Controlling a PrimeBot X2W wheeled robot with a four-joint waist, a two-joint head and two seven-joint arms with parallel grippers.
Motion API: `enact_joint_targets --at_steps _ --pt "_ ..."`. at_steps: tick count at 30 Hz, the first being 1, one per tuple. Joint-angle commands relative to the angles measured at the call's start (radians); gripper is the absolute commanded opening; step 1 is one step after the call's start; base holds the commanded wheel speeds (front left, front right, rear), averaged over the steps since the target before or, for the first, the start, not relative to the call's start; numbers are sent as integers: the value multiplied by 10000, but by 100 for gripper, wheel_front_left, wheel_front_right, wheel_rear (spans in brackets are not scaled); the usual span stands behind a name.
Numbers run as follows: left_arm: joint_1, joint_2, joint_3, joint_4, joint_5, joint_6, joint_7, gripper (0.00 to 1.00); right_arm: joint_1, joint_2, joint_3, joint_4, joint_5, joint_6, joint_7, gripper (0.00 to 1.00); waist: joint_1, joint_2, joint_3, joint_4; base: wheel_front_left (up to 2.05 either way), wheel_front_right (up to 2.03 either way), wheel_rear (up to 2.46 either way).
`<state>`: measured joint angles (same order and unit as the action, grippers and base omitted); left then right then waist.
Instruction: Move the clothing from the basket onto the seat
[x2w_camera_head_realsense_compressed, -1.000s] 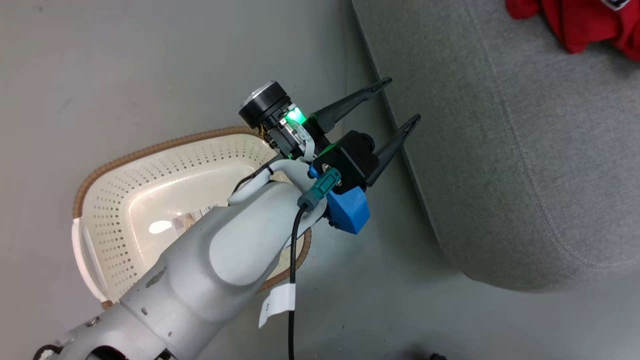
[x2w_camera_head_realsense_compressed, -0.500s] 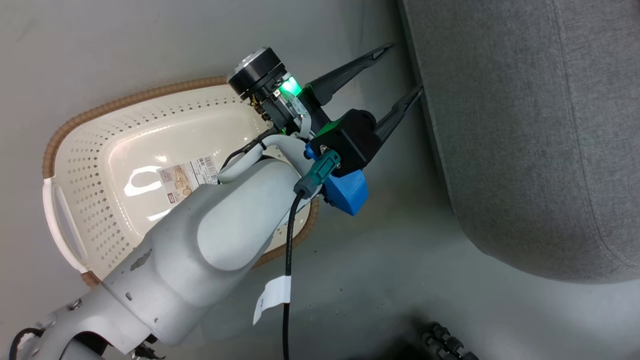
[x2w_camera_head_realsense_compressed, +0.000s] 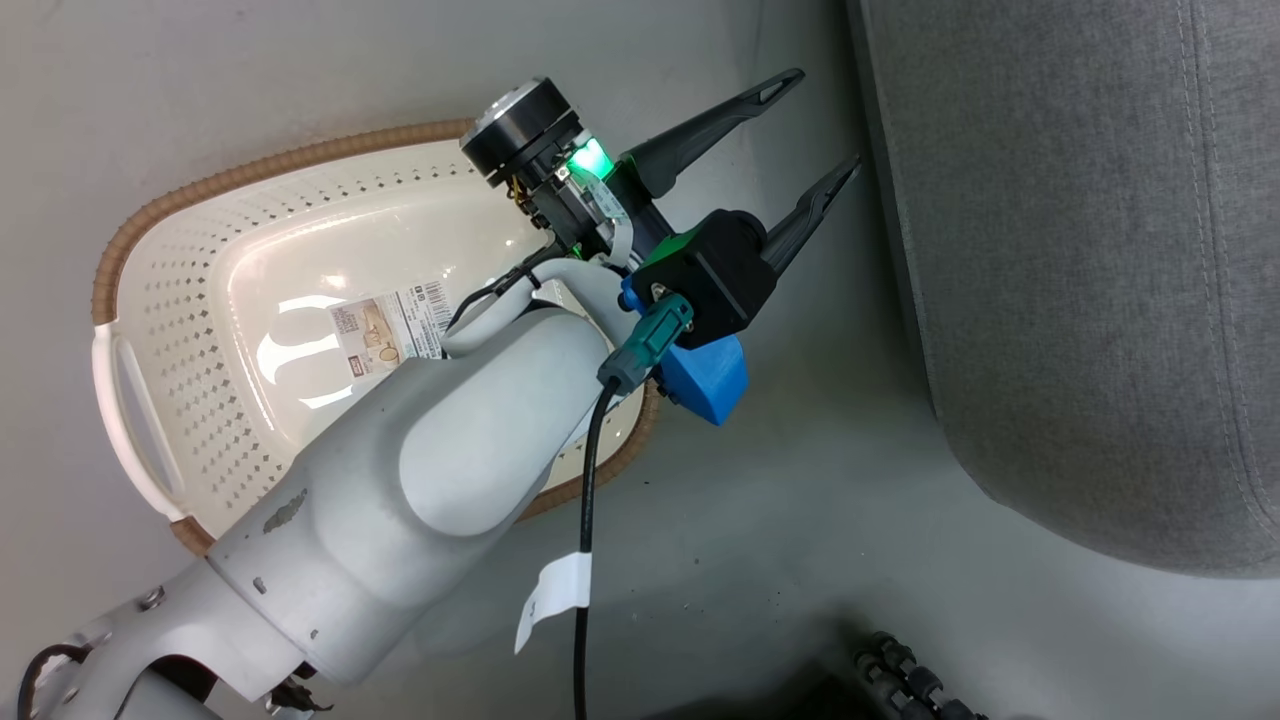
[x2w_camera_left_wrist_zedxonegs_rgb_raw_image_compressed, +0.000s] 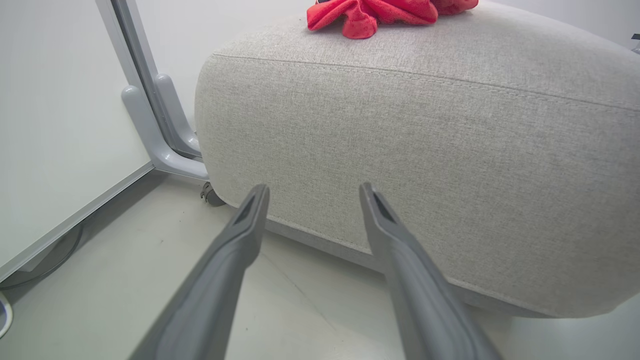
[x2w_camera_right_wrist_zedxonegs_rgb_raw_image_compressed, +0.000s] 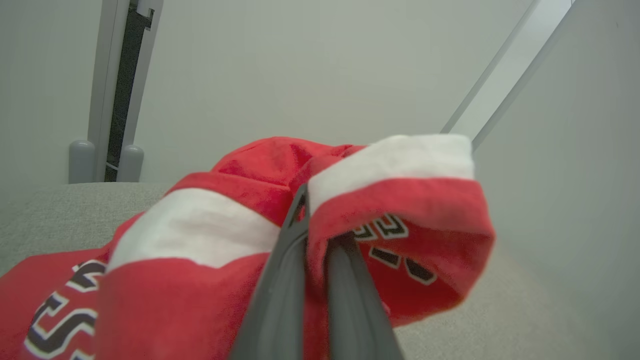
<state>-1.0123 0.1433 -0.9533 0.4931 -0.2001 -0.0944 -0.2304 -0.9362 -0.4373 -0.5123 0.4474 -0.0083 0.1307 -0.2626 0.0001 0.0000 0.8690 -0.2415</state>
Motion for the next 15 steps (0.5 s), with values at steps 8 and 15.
enact_joint_targets --at_steps 8,15 --pt "-302 39 -42 5 -76 102 -84 100 272 142 -73 835 148 1 -32 27 -1 0 59 156 0 0 0" --pt "-134 -53 -41 84 -177 187 -196 100 874 27 -77 499 534 1 -32 100 -1 0 -346 174 0 0 0"
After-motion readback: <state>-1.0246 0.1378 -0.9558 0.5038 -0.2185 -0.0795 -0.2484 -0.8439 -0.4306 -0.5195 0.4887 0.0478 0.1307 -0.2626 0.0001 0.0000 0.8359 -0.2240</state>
